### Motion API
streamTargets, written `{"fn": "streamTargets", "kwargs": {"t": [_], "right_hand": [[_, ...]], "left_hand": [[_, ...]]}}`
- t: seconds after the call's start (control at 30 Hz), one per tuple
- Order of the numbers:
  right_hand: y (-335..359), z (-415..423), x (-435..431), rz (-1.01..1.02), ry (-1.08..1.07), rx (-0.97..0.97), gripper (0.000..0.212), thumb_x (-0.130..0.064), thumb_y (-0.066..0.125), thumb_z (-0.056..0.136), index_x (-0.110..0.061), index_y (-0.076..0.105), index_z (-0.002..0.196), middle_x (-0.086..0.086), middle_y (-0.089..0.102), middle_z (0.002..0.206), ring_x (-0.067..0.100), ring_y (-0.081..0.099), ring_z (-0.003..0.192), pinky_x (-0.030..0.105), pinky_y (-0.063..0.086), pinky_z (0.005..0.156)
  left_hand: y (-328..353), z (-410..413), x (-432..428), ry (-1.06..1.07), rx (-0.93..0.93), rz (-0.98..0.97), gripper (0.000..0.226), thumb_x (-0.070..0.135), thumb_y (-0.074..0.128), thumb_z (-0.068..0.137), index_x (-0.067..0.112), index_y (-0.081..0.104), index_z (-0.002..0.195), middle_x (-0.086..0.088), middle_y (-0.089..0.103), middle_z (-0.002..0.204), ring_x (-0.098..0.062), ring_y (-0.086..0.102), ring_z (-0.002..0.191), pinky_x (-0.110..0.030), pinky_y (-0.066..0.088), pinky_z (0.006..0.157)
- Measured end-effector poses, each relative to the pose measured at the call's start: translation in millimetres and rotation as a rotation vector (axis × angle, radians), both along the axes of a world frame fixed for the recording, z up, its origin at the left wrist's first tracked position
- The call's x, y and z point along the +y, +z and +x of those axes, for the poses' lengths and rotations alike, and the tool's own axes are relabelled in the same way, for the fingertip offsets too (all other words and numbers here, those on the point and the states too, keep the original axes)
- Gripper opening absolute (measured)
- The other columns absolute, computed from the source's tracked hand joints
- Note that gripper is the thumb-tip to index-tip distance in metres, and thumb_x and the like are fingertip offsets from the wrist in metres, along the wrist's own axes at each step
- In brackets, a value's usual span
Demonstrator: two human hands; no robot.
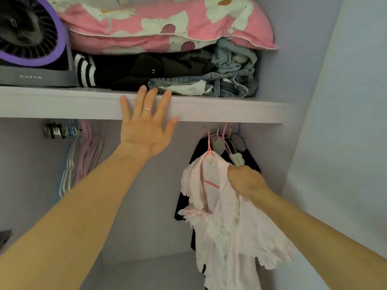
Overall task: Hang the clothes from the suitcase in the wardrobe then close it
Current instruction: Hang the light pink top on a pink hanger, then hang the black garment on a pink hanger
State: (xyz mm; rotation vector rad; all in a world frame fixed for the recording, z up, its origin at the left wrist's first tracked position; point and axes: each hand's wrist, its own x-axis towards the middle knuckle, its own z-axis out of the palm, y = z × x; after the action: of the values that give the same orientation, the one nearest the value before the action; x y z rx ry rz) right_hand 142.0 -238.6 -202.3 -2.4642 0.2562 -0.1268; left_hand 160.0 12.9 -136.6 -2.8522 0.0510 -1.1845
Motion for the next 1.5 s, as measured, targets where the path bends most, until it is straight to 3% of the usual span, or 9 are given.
{"fn": "streamTargets", "kwargs": {"t": [0.13,0.27,0.37,0.5,0.8,0.87,1.1,1.27,1.5], "right_hand": [[-19,44,13,0.075,-0.057,-0.110,0.045,-0.015,0.044,0.096,-0.007,0.044,0.140,0.015,0.051,0.136,0.032,0.054,0.109,0.031,0.040,0.082],[-24,78,30,0.030,-0.151,-0.130,0.037,-0.016,0.044,0.093,-0.002,0.053,0.126,0.020,0.055,0.130,0.038,0.053,0.117,0.042,0.045,0.101],[-20,101,42,-0.009,-0.181,-0.175,0.042,-0.019,0.044,0.092,-0.004,0.049,0.131,0.020,0.056,0.132,0.040,0.054,0.117,0.047,0.045,0.101],[-15,123,55,-0.092,-0.168,-0.128,0.038,-0.015,0.043,0.098,-0.003,0.049,0.134,0.017,0.057,0.133,0.036,0.057,0.118,0.035,0.045,0.084],[-12,124,39,-0.162,-0.117,0.069,0.054,-0.025,0.045,0.097,-0.001,0.037,0.145,0.021,0.051,0.138,0.038,0.050,0.124,0.039,0.044,0.101],[0,108,32,-0.219,-0.099,0.100,0.069,-0.037,0.049,0.091,-0.005,0.028,0.149,0.020,0.046,0.141,0.037,0.049,0.125,0.045,0.046,0.102],[56,-7,2,-0.287,0.095,0.011,0.055,-0.045,0.052,0.093,-0.013,0.042,0.137,0.011,0.051,0.134,0.031,0.051,0.119,0.040,0.048,0.095],[85,-135,-45,-0.226,0.139,0.003,0.039,-0.044,0.050,0.097,-0.019,0.055,0.127,0.004,0.060,0.125,0.023,0.060,0.100,0.035,0.050,0.089],[40,-323,-113,-0.119,0.010,-0.064,0.031,-0.044,0.052,0.098,-0.034,0.056,0.127,-0.016,0.058,0.126,0.012,0.047,0.120,0.026,0.037,0.094]], "left_hand": [[-10,15,3,-0.003,-0.136,0.021,0.064,0.057,0.009,0.101,0.035,-0.017,0.156,-0.002,-0.006,0.166,-0.024,-0.016,0.152,-0.059,-0.010,0.119],[-16,25,6,-0.010,-0.218,0.034,0.064,0.055,0.013,0.102,0.035,-0.018,0.155,-0.001,-0.007,0.166,-0.024,-0.015,0.153,-0.059,-0.011,0.119],[-19,31,8,-0.018,-0.261,0.038,0.065,0.056,0.012,0.102,0.036,-0.019,0.155,-0.001,-0.010,0.167,-0.024,-0.016,0.153,-0.058,-0.013,0.117],[-20,36,10,-0.046,-0.291,0.032,0.065,0.057,0.012,0.101,0.037,-0.019,0.155,0.000,-0.012,0.166,-0.023,-0.017,0.152,-0.057,-0.017,0.116],[-14,28,9,-0.073,-0.186,0.006,0.065,0.056,0.012,0.102,0.036,-0.022,0.154,0.000,-0.018,0.165,-0.024,-0.022,0.151,-0.058,-0.020,0.114],[-11,21,9,-0.058,-0.117,0.001,0.067,0.056,0.011,0.101,0.035,-0.027,0.152,-0.001,-0.022,0.164,-0.025,-0.025,0.150,-0.059,-0.019,0.114],[35,-25,-1,-0.012,0.377,-0.053,0.095,0.070,0.033,0.093,0.033,-0.033,0.150,-0.002,-0.037,0.159,-0.025,-0.033,0.147,-0.059,-0.012,0.118],[43,-96,-38,-0.222,0.619,-0.195,0.077,0.049,0.044,0.099,0.034,-0.001,0.159,0.000,-0.014,0.167,-0.025,-0.008,0.154,-0.054,0.003,0.123],[-35,-213,-153,-0.741,0.595,-0.193,0.051,0.043,0.047,0.099,0.036,0.040,0.149,0.002,0.026,0.163,-0.023,0.020,0.150,-0.046,0.022,0.121]]}}
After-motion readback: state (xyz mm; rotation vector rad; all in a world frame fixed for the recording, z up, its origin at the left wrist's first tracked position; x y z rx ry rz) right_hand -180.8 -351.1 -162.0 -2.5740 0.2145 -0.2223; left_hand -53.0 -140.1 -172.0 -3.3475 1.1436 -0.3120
